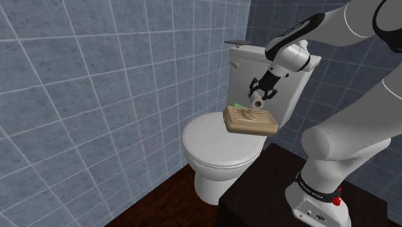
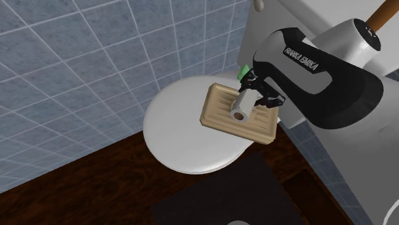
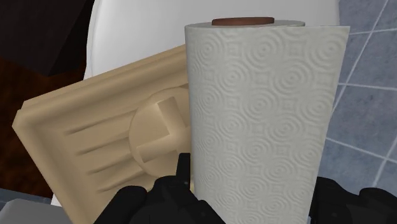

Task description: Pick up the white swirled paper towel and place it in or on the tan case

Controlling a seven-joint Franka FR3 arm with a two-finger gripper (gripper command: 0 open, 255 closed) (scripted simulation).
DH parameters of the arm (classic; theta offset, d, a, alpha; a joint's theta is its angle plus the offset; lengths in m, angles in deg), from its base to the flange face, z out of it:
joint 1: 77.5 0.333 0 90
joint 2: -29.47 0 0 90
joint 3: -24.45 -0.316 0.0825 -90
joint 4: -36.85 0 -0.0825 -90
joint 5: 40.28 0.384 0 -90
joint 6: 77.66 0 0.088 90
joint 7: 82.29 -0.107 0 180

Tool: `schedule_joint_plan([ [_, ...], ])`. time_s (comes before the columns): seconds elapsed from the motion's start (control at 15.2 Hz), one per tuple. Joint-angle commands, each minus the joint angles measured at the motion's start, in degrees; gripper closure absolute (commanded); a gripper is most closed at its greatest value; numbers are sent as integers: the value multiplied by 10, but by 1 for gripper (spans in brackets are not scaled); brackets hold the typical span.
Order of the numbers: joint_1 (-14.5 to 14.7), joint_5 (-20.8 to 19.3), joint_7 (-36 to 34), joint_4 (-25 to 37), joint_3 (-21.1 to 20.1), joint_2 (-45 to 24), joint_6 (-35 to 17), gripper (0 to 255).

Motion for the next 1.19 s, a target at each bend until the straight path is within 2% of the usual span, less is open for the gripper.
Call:
schedule_joint_plan([
  [0.0, 3, 8, 10, -11, 1, -8, -17, 255],
  [0.53, 15, 48, 56, -34, 5, -54, -79, 255],
  [1.06, 15, 48, 56, -34, 5, -54, -79, 255],
  [1.12, 15, 48, 56, -34, 5, -54, -79, 0],
])
